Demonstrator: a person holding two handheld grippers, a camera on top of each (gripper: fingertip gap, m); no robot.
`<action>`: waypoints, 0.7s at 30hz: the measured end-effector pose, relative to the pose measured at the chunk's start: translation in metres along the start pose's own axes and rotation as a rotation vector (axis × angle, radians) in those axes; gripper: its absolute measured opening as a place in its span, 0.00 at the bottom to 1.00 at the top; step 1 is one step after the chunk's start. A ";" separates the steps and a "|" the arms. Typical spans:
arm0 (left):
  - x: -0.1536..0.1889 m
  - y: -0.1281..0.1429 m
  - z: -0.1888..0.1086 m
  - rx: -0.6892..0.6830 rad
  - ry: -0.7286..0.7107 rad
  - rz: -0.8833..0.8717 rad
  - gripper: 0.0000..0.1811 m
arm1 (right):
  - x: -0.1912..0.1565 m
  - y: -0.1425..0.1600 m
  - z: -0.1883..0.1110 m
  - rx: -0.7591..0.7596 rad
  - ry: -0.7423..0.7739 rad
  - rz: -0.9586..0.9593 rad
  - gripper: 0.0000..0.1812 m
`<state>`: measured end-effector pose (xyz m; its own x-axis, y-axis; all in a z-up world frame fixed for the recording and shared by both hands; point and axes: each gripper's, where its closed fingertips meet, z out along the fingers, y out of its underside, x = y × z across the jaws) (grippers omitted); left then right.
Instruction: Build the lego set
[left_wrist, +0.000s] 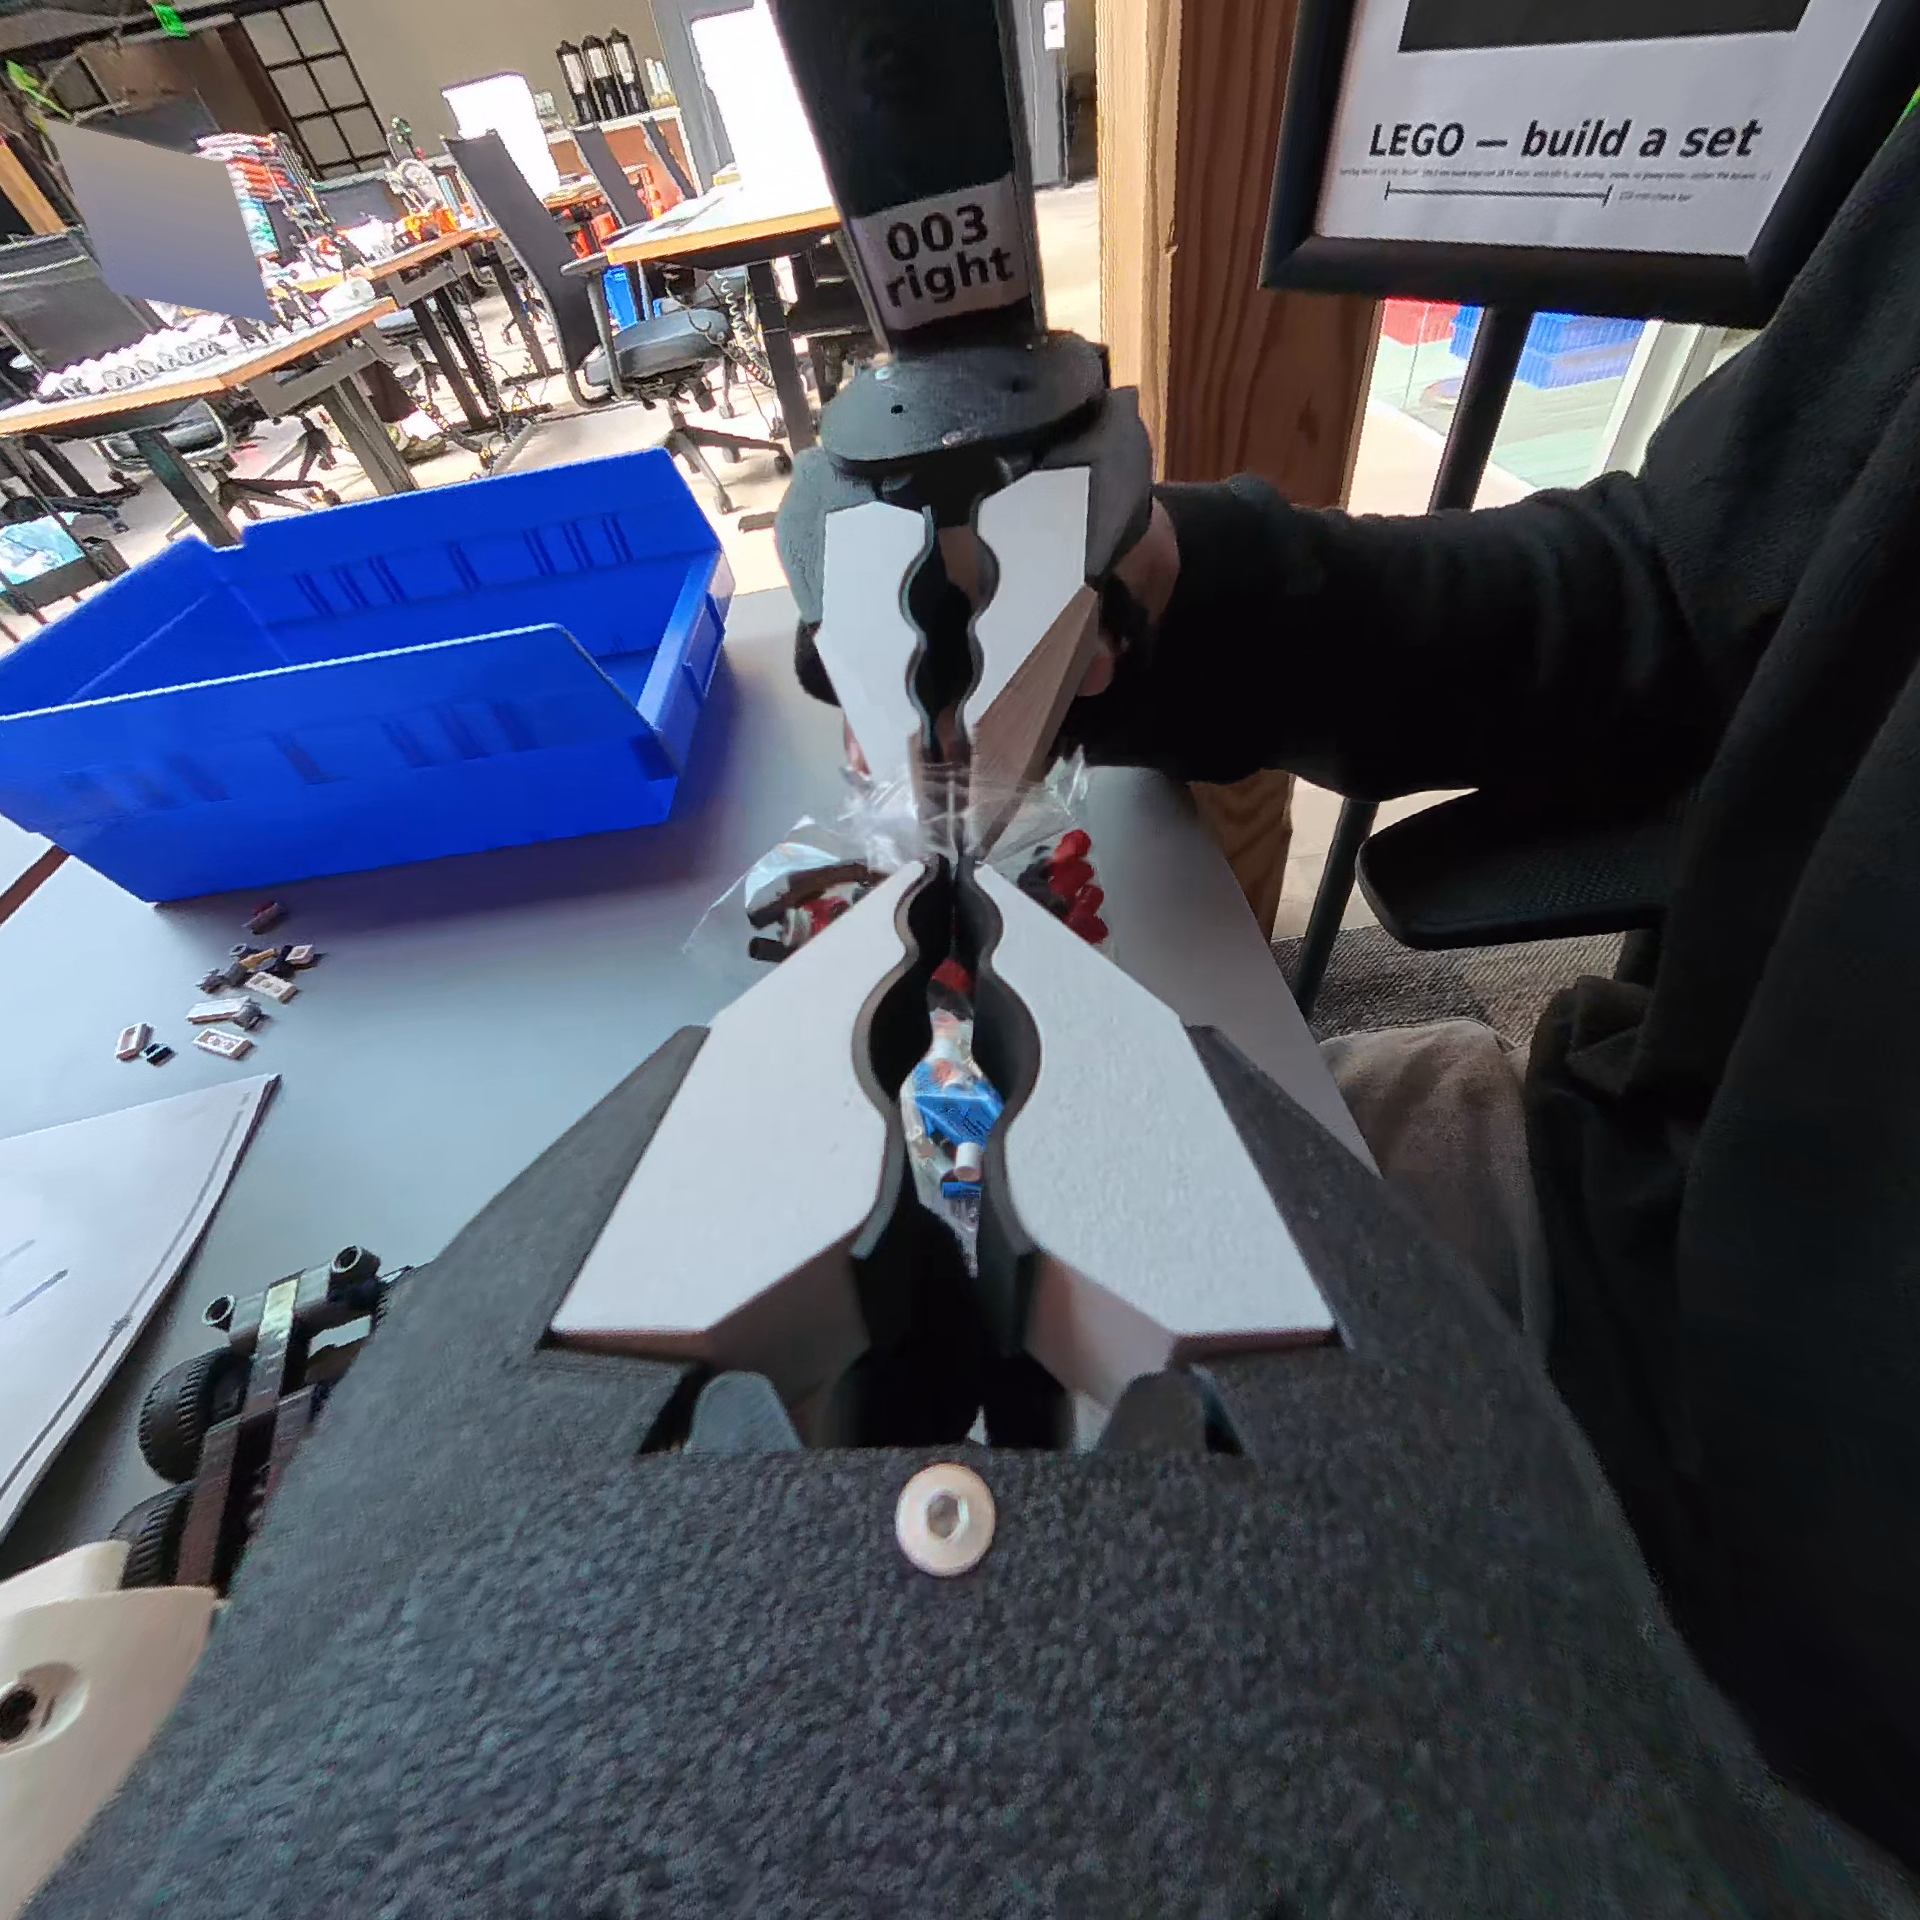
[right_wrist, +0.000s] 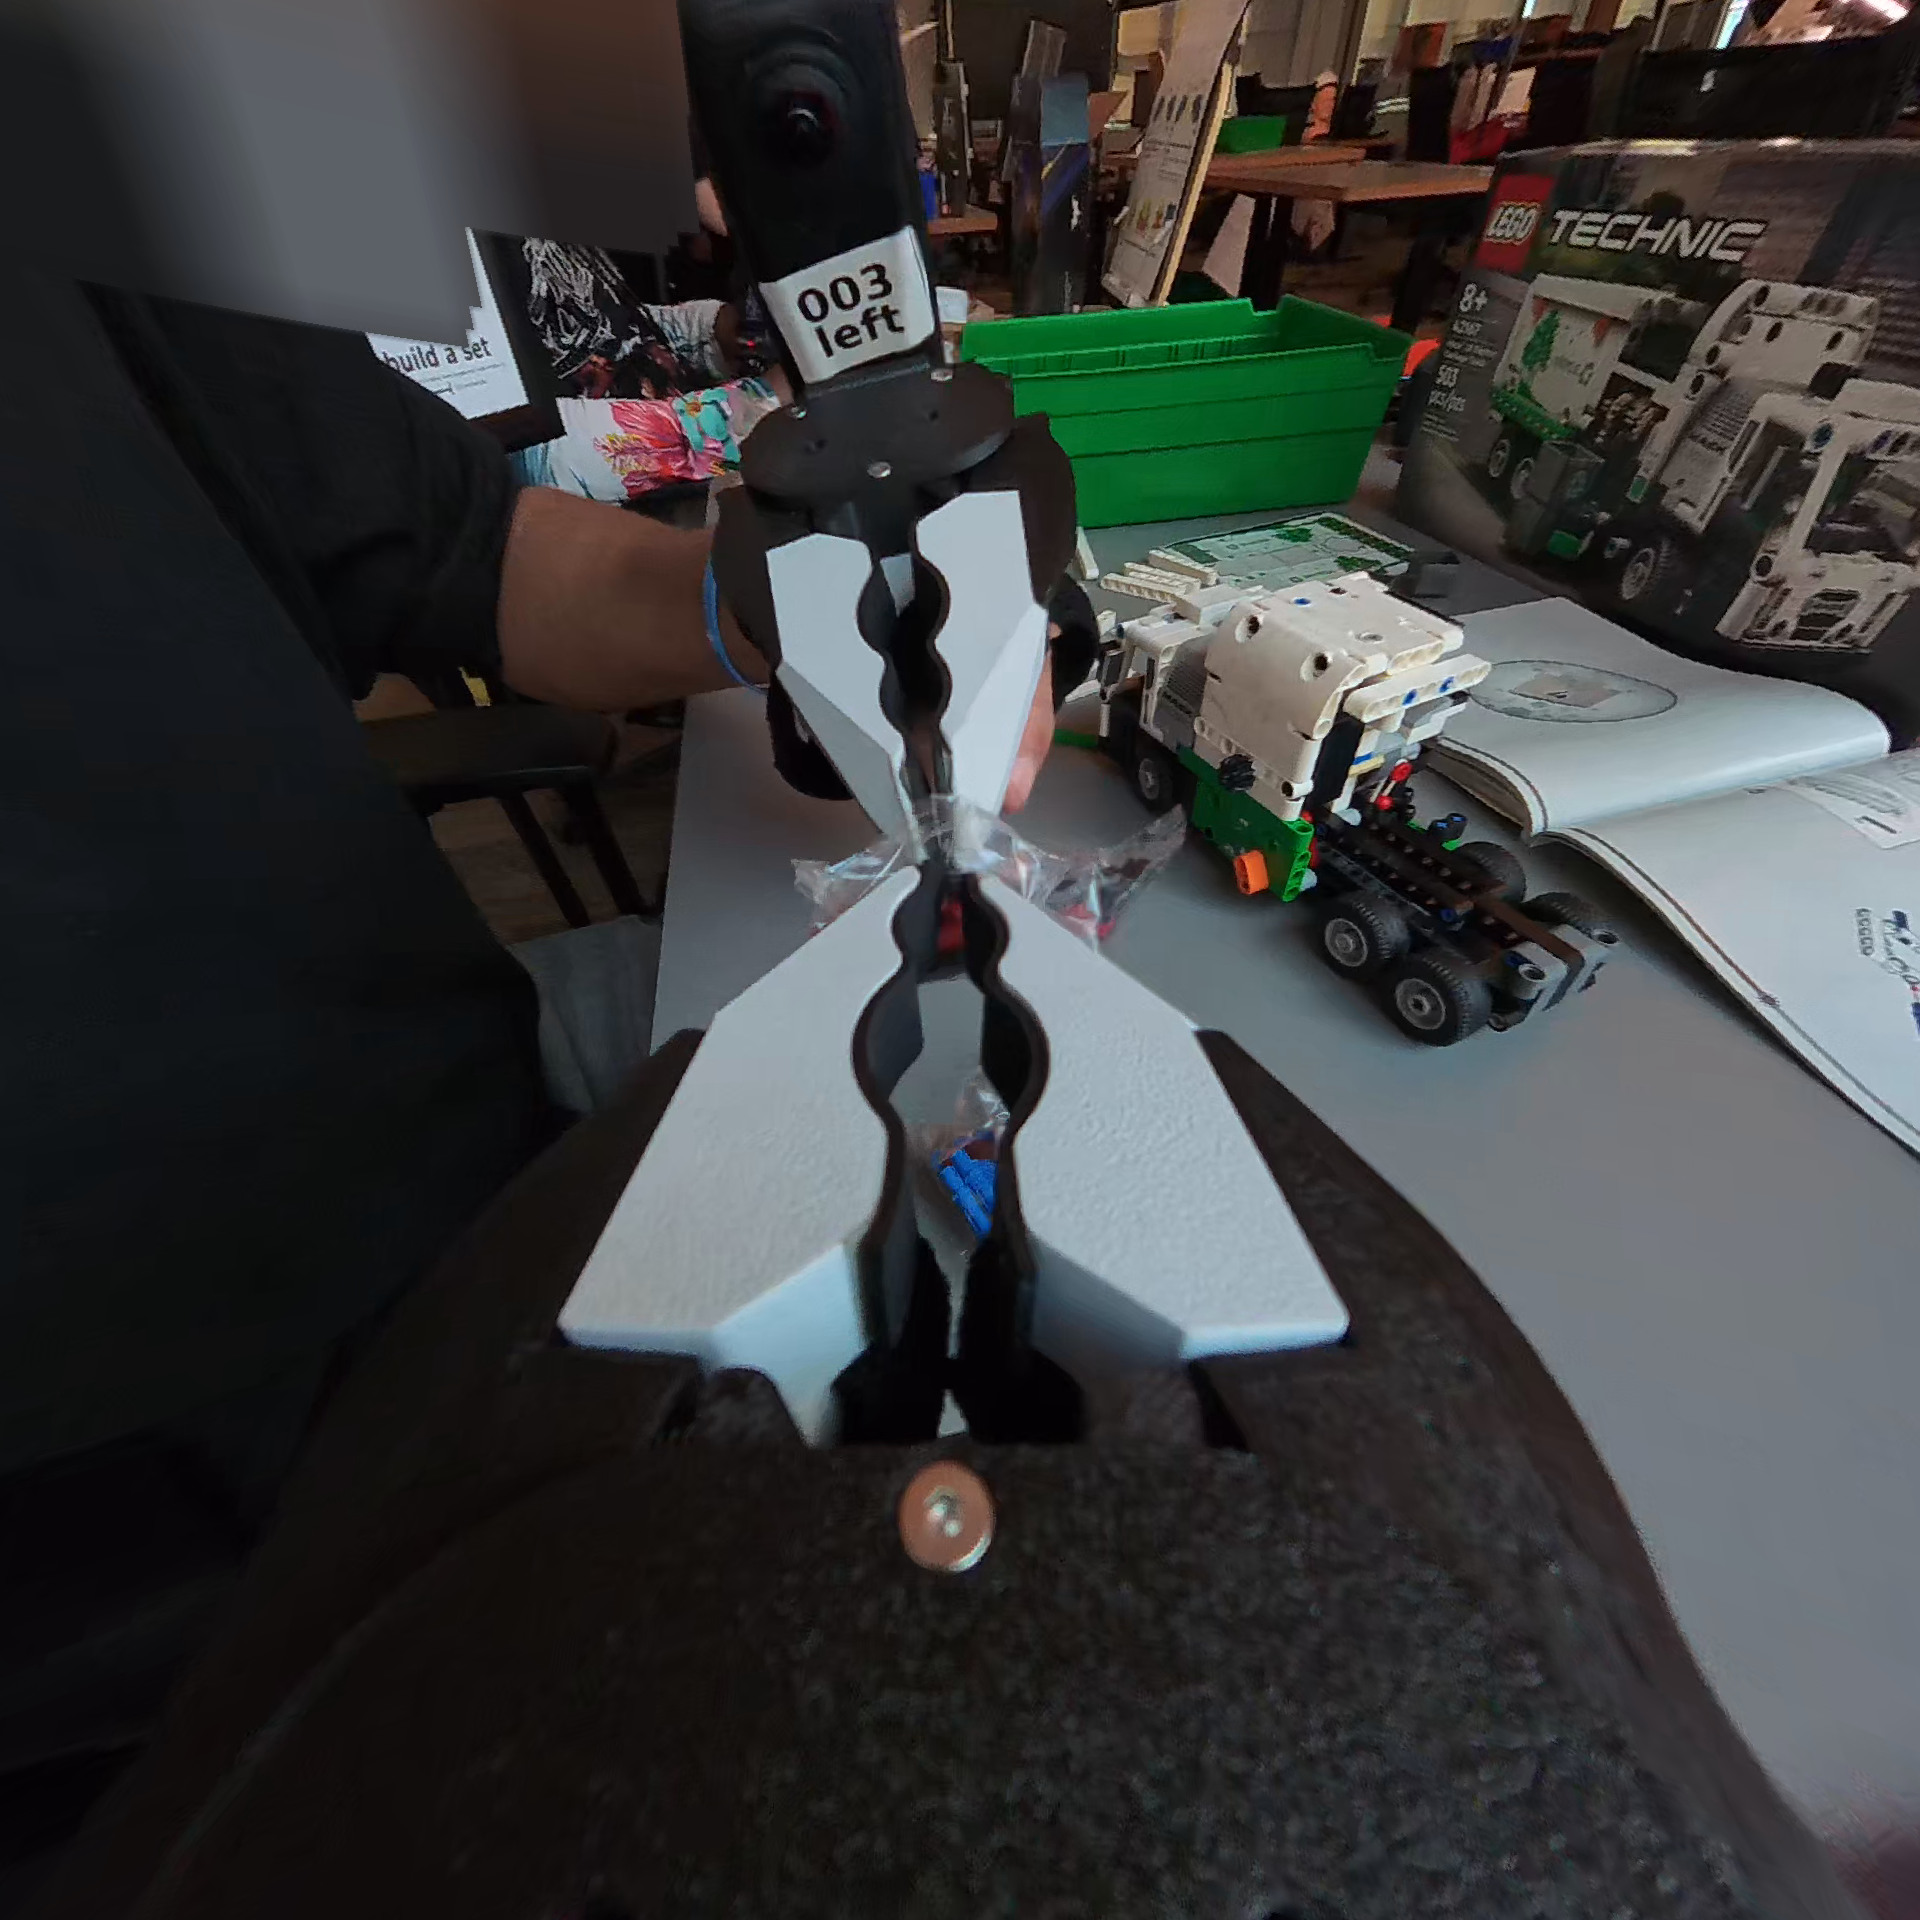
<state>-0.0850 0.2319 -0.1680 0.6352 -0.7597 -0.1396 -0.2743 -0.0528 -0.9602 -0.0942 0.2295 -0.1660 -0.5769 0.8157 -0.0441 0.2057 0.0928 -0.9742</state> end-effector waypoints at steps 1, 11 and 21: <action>0.000 0.002 0.001 -0.014 -0.003 0.012 0.00 | -0.001 0.001 0.000 -0.005 -0.010 -0.007 0.00; -0.002 0.008 -0.008 -0.059 -0.027 0.043 0.00 | 0.001 0.006 -0.016 -0.013 0.037 -0.091 0.00; -0.001 0.010 -0.021 -0.020 -0.038 -0.003 0.00 | 0.002 0.010 -0.025 0.023 0.038 -0.064 0.00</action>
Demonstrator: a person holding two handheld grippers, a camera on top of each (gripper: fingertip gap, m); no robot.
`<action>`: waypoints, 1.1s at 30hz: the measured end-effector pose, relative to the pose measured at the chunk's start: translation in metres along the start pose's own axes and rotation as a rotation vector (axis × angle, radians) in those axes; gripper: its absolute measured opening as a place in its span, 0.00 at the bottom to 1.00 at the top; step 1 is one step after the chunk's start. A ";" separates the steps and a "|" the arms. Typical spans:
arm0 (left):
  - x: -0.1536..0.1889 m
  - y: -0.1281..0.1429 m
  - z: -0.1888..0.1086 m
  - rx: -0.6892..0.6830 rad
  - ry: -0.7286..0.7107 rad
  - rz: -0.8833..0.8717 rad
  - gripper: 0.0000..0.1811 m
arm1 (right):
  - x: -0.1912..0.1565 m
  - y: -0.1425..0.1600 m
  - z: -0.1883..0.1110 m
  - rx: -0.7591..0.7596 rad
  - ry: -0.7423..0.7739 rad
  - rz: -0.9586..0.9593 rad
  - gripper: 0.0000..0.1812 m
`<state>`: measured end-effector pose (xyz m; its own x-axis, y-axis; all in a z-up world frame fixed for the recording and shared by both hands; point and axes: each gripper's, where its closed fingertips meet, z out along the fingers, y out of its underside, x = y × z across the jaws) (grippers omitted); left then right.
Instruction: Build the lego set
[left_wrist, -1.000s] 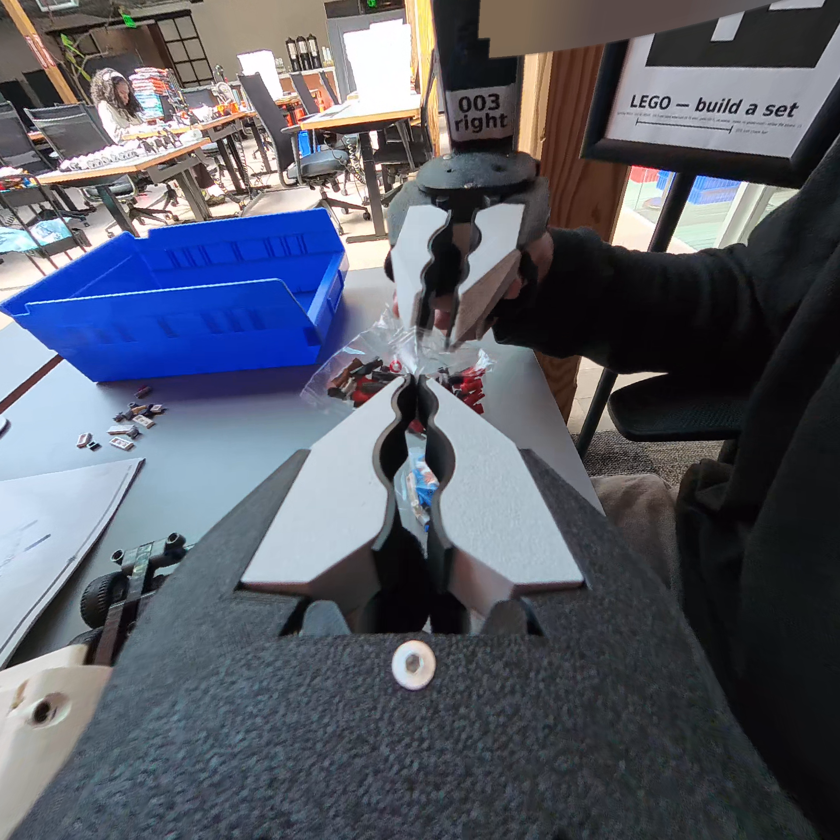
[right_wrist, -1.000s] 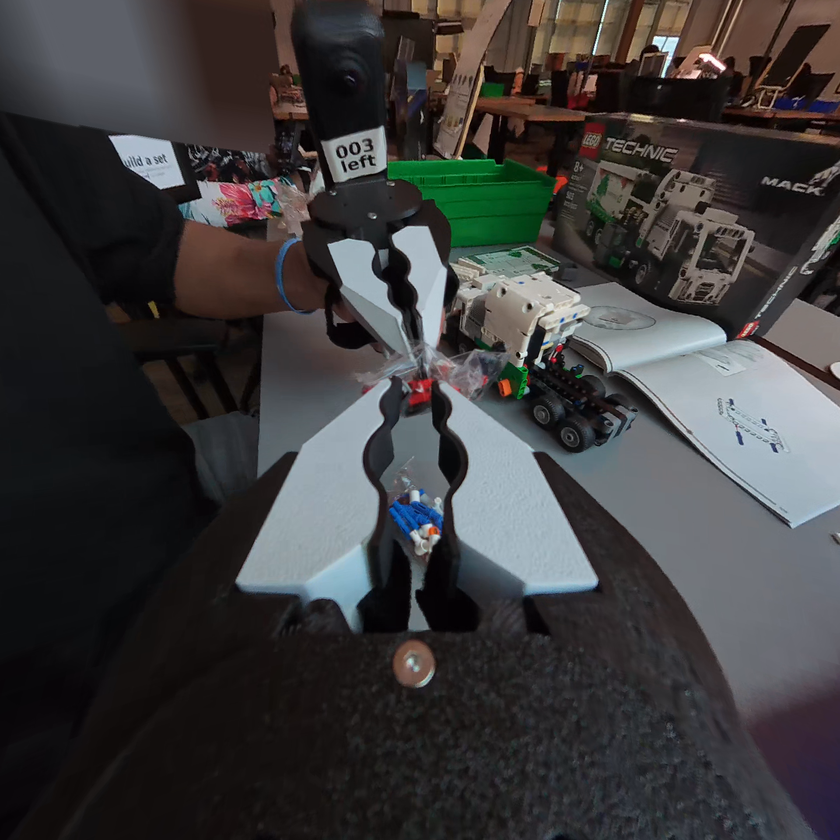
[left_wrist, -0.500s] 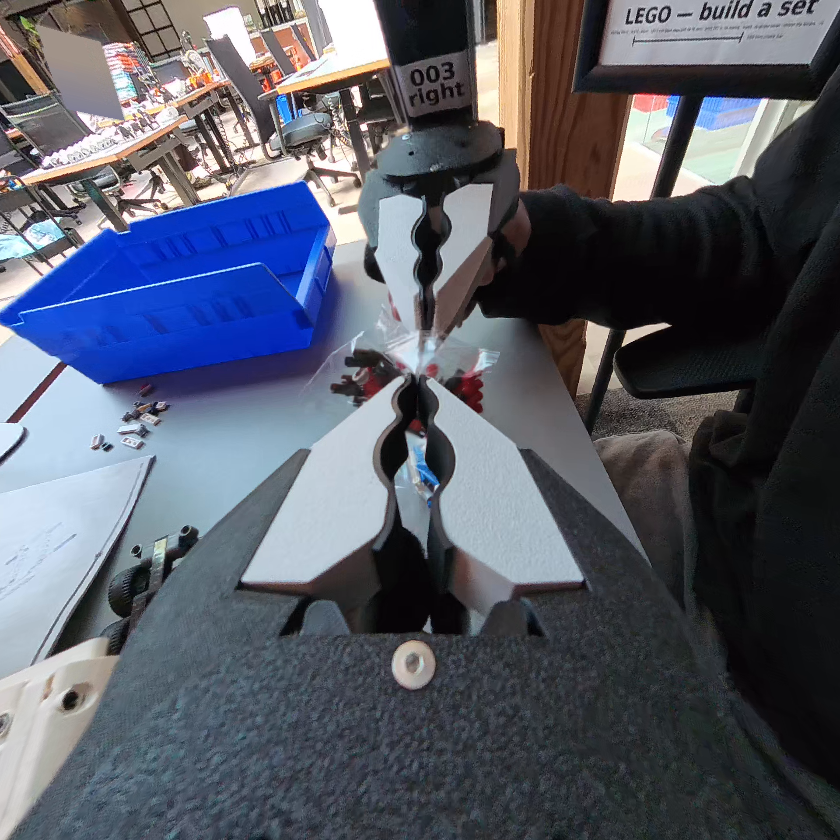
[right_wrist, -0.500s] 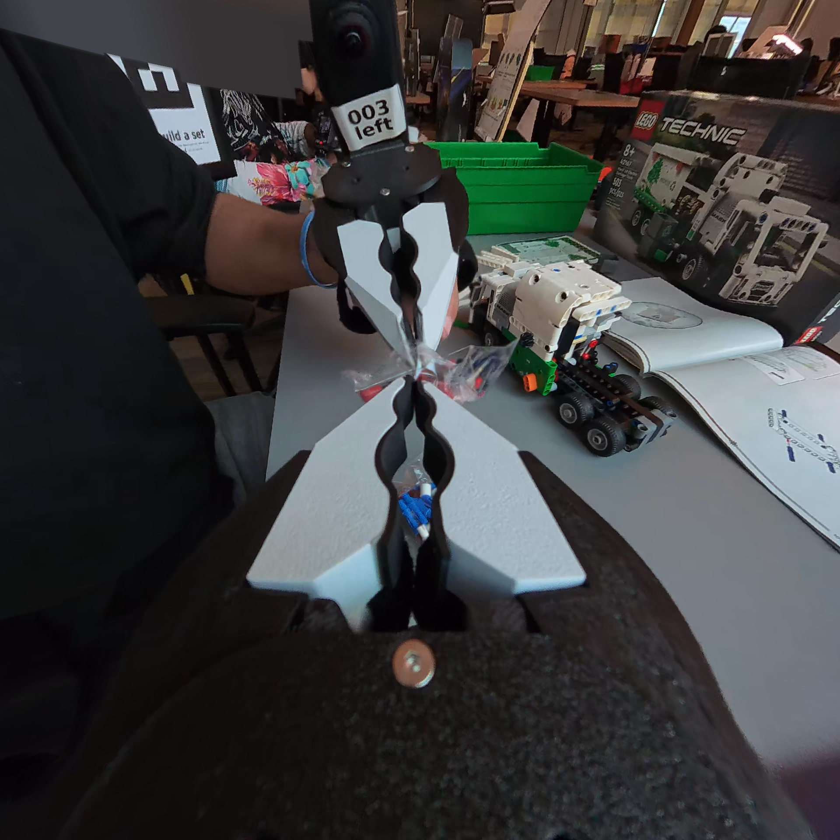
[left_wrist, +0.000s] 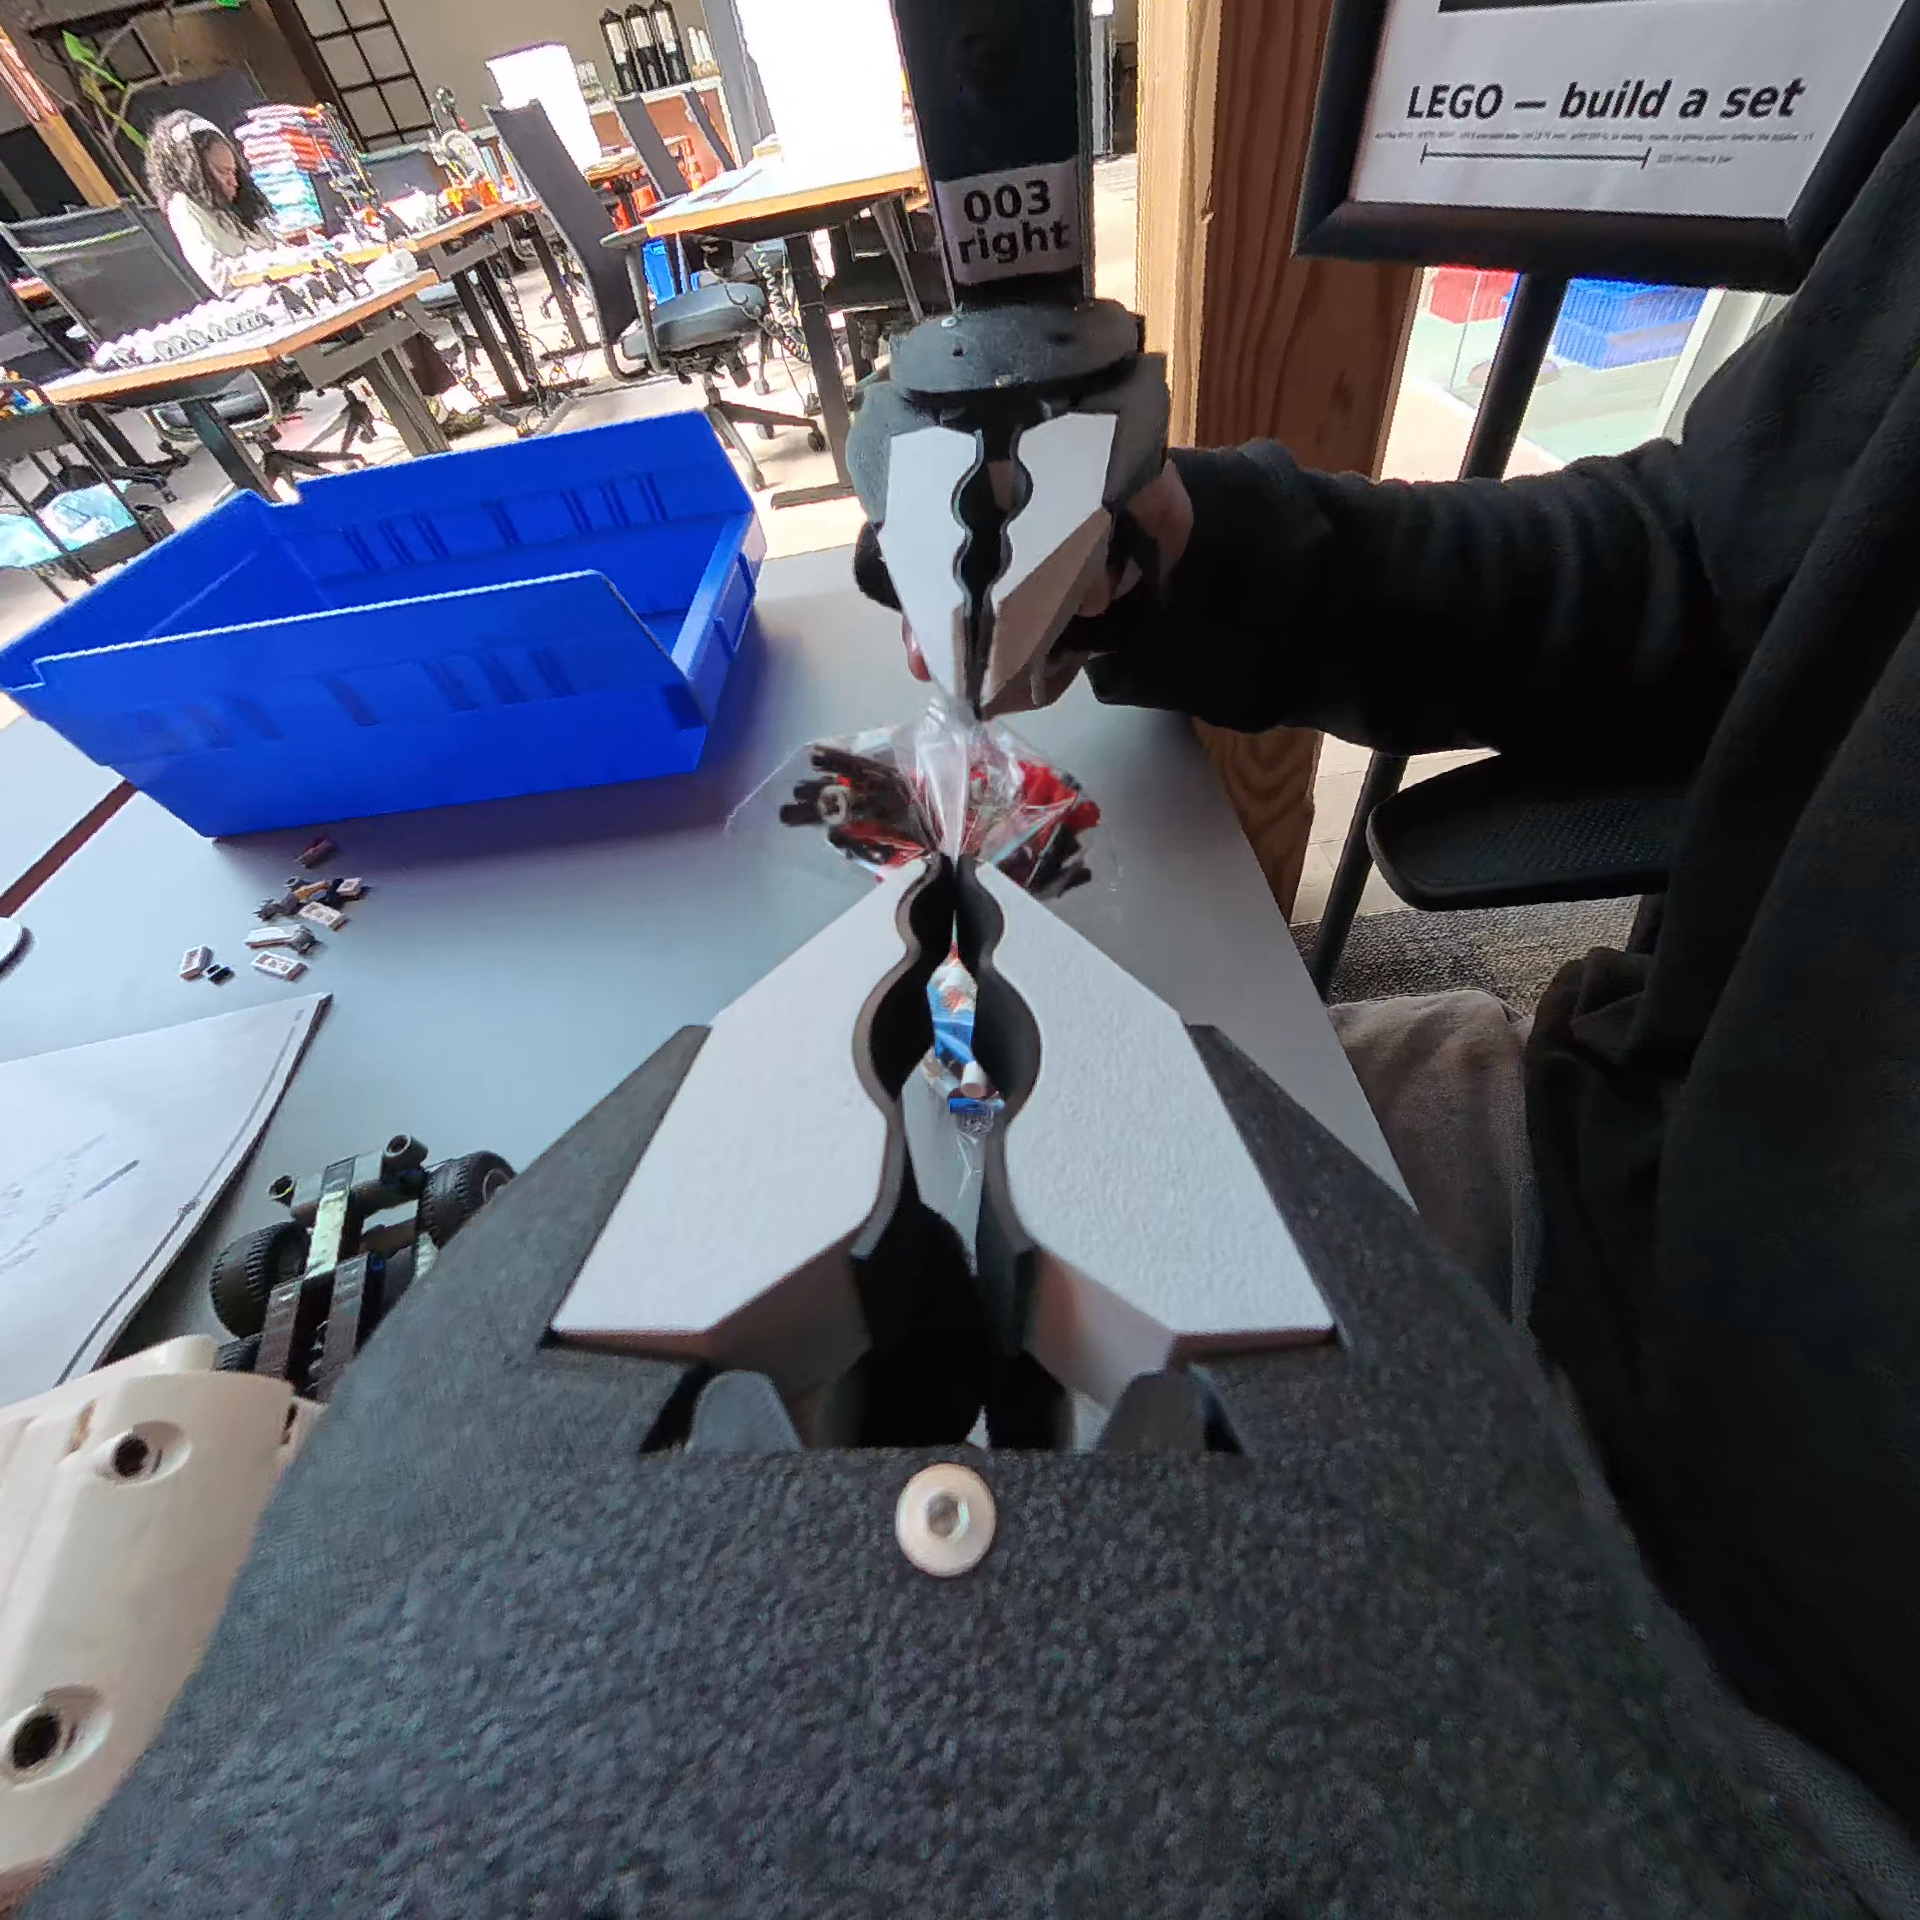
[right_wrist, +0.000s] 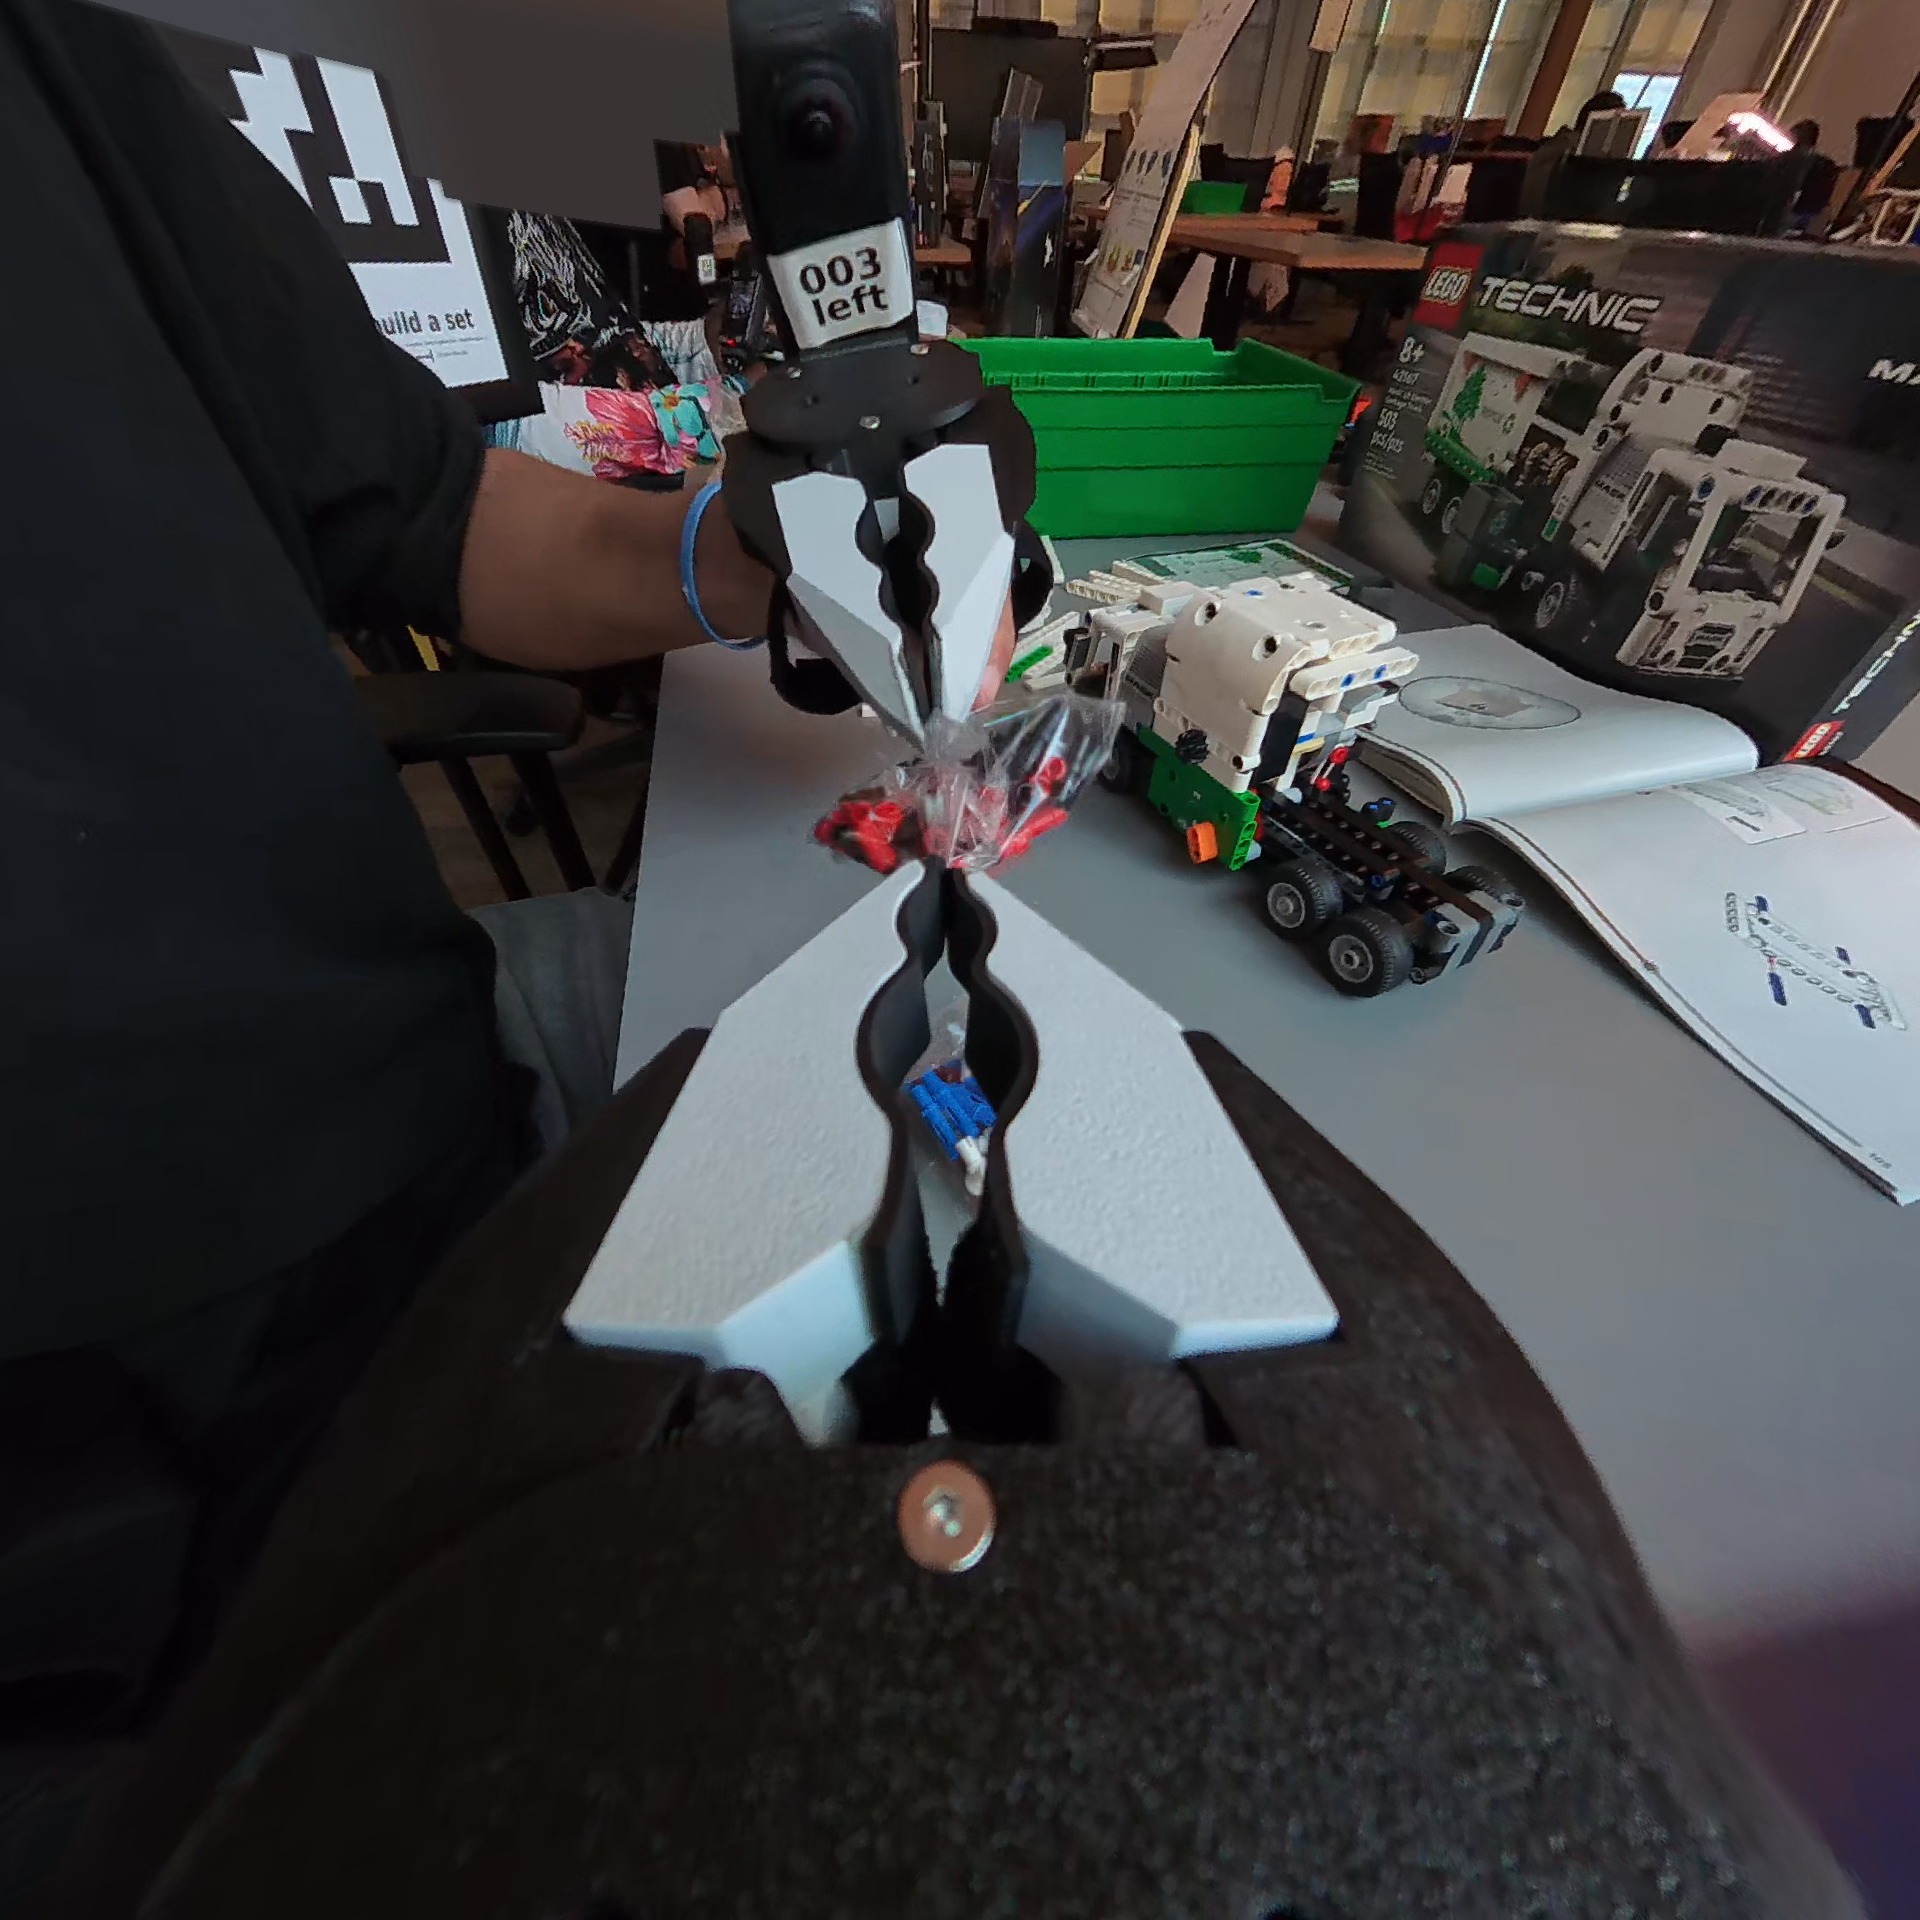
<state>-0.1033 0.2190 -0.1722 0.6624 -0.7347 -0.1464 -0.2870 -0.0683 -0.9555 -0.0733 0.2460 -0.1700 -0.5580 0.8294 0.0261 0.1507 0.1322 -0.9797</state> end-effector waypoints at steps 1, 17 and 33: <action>-0.001 0.001 0.000 -0.001 -0.003 -0.001 0.00 | 0.002 0.002 0.001 -0.004 0.008 -0.001 0.00; -0.016 -0.015 0.019 0.128 -0.070 -0.105 0.00 | 0.015 -0.009 0.005 0.054 0.081 0.129 0.00; -0.012 -0.007 0.018 0.116 -0.034 -0.129 0.00 | 0.007 -0.012 0.009 0.002 0.005 0.040 0.00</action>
